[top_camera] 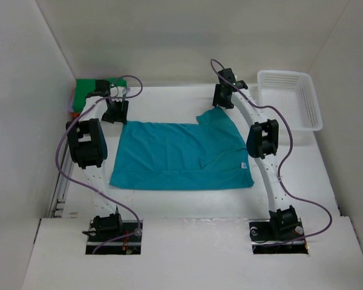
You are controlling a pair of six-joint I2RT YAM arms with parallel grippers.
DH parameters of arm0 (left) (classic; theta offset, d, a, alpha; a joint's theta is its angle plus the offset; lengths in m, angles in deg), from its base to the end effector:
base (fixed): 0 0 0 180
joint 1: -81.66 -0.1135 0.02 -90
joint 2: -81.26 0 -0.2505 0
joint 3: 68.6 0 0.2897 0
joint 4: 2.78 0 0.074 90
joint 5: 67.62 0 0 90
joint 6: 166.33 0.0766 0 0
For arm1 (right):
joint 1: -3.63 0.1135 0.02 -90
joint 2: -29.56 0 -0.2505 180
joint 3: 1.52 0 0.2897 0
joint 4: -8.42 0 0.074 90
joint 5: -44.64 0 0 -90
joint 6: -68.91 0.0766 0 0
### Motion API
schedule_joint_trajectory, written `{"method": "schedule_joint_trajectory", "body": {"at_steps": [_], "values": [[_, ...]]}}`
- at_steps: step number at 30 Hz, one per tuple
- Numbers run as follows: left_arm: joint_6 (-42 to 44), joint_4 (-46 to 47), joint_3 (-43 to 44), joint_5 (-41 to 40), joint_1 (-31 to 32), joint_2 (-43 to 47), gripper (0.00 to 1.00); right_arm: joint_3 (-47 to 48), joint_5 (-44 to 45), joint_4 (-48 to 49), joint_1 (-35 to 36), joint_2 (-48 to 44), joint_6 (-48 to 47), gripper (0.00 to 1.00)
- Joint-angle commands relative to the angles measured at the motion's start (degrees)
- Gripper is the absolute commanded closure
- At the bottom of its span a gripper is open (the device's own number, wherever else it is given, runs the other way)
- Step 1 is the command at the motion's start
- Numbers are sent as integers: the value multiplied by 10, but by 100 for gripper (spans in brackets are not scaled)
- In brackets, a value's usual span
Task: Fold and stack the t-shirts
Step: Grap the side of the flattened tshirt furthest away from the robot with both arms
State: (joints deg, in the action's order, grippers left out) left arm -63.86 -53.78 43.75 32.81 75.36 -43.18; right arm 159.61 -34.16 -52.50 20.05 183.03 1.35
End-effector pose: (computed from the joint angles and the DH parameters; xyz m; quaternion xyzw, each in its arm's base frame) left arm 0.5110 0.0425 0.1263 0.0732 0.9660 -0.0494 0.2430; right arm 0.5994 0.1611 0.1445 0.0803 0.9416 0.0170 0.3266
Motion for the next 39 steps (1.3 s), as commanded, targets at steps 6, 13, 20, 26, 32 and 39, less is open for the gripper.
{"method": "schedule_joint_trajectory", "body": {"at_steps": [6,13,20,26,32,39], "values": [[-32,3,45,-26,10,-21,39,30,-26,-89,2,7,1,49],[-32,-17,35,3,21,-49,42,28,-50,-103,5,5,-5,90],[-35,-16,34,37,23,-50,74,-38,-72,-68,15,-40,-9,100],[-25,9,-11,76,23,5,98,-180,-99,35,21,-170,0,100],[19,72,-113,95,27,117,100,-364,-118,122,23,-319,12,100],[89,80,-223,79,29,245,100,-607,-111,200,34,-500,32,100]]}}
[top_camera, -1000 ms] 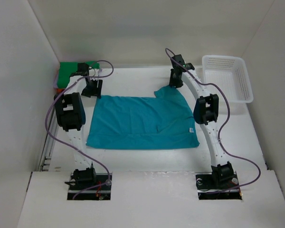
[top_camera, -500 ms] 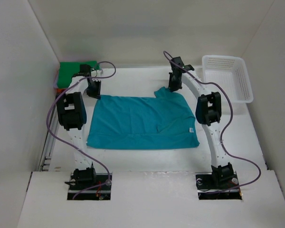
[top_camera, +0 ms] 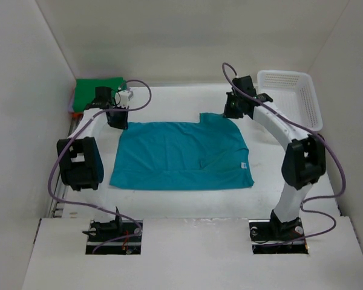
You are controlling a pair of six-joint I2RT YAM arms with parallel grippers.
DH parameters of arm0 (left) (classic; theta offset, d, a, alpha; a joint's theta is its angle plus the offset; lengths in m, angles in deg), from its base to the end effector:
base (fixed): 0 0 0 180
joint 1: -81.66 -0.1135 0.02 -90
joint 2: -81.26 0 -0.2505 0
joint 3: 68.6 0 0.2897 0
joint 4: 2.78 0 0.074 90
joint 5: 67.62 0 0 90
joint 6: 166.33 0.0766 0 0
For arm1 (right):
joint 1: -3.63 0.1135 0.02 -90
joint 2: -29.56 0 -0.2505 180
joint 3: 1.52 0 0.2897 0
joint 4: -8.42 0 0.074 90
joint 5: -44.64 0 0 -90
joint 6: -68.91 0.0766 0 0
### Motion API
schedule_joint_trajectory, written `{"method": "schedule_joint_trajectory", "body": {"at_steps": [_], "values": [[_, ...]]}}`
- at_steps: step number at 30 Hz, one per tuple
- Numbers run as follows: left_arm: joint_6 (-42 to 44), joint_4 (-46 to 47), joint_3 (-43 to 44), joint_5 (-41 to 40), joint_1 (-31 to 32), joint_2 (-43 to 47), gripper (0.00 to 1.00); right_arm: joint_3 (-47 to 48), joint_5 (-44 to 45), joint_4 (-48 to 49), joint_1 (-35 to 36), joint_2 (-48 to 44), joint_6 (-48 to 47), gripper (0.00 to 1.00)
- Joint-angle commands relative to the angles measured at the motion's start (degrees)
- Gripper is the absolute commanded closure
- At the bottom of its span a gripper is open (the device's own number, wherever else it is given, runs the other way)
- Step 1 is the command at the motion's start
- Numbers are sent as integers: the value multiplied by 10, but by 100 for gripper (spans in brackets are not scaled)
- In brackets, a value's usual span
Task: Fold and stack the t-shirts
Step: Grap the side of the flattened tshirt furthest away from the robot with both arms, then fold the other side of the tshirt into a rectangle
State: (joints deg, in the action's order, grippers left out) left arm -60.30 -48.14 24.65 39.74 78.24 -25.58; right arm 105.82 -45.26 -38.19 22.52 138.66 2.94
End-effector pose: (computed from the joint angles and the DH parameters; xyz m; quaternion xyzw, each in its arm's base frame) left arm 0.4506 0.0040 0.1592 0.1448 0.9423 -0.0986 0.2854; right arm 0.4651 0.1590 0.2287 0.0422 0.9338 0.1292 0.3310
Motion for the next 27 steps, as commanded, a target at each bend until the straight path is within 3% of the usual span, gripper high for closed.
{"method": "schedule_joint_trajectory", "body": {"at_steps": [1,6,12,27], "values": [[64,22,-47,8,0,82,100,-97,1,62,10,-75,20,100],[128,23,-140,-29,-2,145,100,-263,5,94,14,-185,53,100],[156,35,-199,-53,-9,161,99,-392,9,123,22,-259,95,100],[168,61,-216,-71,-22,160,95,-467,9,146,32,-308,128,100]]}}
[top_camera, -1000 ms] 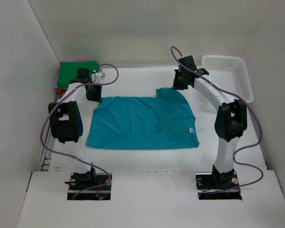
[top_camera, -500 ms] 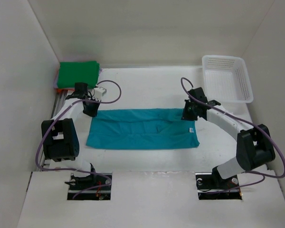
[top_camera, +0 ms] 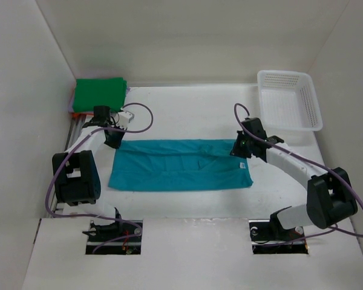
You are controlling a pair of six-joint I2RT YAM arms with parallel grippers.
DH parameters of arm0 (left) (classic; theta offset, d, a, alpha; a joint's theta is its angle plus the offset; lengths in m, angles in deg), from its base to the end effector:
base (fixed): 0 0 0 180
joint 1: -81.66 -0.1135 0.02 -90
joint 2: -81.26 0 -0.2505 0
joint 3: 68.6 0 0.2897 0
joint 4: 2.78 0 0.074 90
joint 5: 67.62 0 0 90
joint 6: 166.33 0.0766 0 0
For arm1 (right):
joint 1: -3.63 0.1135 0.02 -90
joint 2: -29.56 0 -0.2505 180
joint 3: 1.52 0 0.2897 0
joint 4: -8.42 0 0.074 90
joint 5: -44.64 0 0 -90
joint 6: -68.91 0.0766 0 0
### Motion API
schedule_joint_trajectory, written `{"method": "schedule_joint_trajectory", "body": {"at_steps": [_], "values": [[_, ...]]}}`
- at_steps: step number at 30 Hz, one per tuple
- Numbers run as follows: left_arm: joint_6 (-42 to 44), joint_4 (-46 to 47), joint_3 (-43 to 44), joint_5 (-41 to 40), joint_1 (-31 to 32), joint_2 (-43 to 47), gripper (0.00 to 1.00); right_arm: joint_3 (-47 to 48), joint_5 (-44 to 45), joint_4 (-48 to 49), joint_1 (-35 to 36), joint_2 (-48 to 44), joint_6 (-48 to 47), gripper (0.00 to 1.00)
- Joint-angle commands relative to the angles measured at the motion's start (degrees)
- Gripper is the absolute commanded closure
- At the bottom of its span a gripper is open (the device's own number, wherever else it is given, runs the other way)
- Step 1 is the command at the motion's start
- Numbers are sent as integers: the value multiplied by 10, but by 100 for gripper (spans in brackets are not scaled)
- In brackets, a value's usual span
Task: Fold and stack the t-shirts
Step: Fold the other side of the tshirt into a rectangle
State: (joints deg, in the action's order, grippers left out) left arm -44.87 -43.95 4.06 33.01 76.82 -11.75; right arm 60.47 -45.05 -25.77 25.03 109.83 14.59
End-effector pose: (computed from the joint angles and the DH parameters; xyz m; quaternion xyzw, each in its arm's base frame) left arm 0.3758 0.0176 0.1317 0.2444 0.9339 -0.0090 0.2607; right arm 0.3209 0.1253 0.1501 0.1186 0.9394 0.1514 0.2838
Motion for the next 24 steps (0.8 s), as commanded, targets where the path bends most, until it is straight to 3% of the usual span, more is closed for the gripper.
{"method": "schedule_joint_trajectory", "body": {"at_steps": [1,3,9,12,16,20,24], "values": [[15,19,-16,-4,-9,23,94,-21,6,22,8,-20,13,100],[22,14,-28,-4,-9,27,90,-37,0,22,9,-19,17,100],[39,-1,-54,-9,-26,69,70,-57,-12,-29,9,-56,10,82],[59,-22,-53,-10,-44,89,65,-57,-28,-44,9,-119,2,69],[84,-51,-38,-9,-63,98,63,-15,-58,-52,13,-157,-11,64],[91,-59,-23,-3,-65,97,61,59,-46,-19,34,-74,-20,71],[63,-24,-10,-4,-36,81,58,164,-44,10,39,89,-26,99]]}}
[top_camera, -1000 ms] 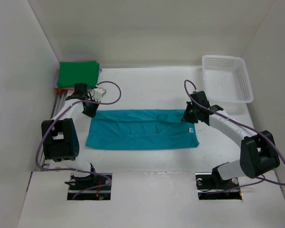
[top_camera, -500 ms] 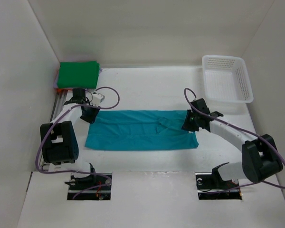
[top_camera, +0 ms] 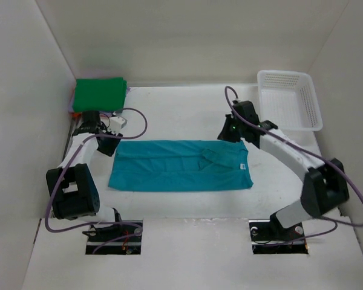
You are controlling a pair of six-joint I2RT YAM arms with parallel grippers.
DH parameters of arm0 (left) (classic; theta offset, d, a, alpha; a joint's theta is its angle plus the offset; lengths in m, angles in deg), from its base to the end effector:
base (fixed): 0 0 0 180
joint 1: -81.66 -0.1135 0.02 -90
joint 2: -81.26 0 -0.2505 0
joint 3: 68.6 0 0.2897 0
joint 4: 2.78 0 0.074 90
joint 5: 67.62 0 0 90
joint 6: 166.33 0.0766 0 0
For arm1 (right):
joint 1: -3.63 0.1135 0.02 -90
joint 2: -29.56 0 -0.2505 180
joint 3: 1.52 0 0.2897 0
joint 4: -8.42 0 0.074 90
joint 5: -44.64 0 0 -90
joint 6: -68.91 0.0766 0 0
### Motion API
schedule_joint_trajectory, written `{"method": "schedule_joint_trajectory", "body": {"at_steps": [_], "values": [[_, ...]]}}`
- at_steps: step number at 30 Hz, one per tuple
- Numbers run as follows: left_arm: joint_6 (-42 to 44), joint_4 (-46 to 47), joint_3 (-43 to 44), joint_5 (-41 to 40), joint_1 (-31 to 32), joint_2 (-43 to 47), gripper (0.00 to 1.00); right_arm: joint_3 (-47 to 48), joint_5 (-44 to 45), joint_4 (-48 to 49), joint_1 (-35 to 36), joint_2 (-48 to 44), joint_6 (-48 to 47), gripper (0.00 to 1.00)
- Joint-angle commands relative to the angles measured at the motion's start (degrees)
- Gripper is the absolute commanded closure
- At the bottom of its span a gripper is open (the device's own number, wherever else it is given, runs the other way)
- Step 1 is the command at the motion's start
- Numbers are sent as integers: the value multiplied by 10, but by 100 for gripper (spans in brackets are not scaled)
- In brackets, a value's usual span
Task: Fold and stack the t-shirts
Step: Fold the other side of the tshirt into a rectangle
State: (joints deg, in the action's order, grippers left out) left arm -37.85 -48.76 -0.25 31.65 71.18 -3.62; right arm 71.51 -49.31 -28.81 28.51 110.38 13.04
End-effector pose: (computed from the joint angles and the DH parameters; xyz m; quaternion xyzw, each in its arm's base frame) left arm 0.3409 0.0505 0.1479 0.2529 0.9348 0.0267 0.2481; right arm 0.3365 0.1619 0.2151 0.0613 0.9215 0.2160 0.3170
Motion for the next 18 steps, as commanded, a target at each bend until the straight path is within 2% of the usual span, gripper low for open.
{"method": "schedule_joint_trajectory", "body": {"at_steps": [1,7,18], "values": [[-15,33,34,7,31,-6,57,75,-6,48,4,116,-11,100],[-58,69,39,-3,67,-62,54,163,-59,36,19,247,-20,100],[-75,63,29,-9,56,-71,55,16,-84,45,83,177,6,100]]}}
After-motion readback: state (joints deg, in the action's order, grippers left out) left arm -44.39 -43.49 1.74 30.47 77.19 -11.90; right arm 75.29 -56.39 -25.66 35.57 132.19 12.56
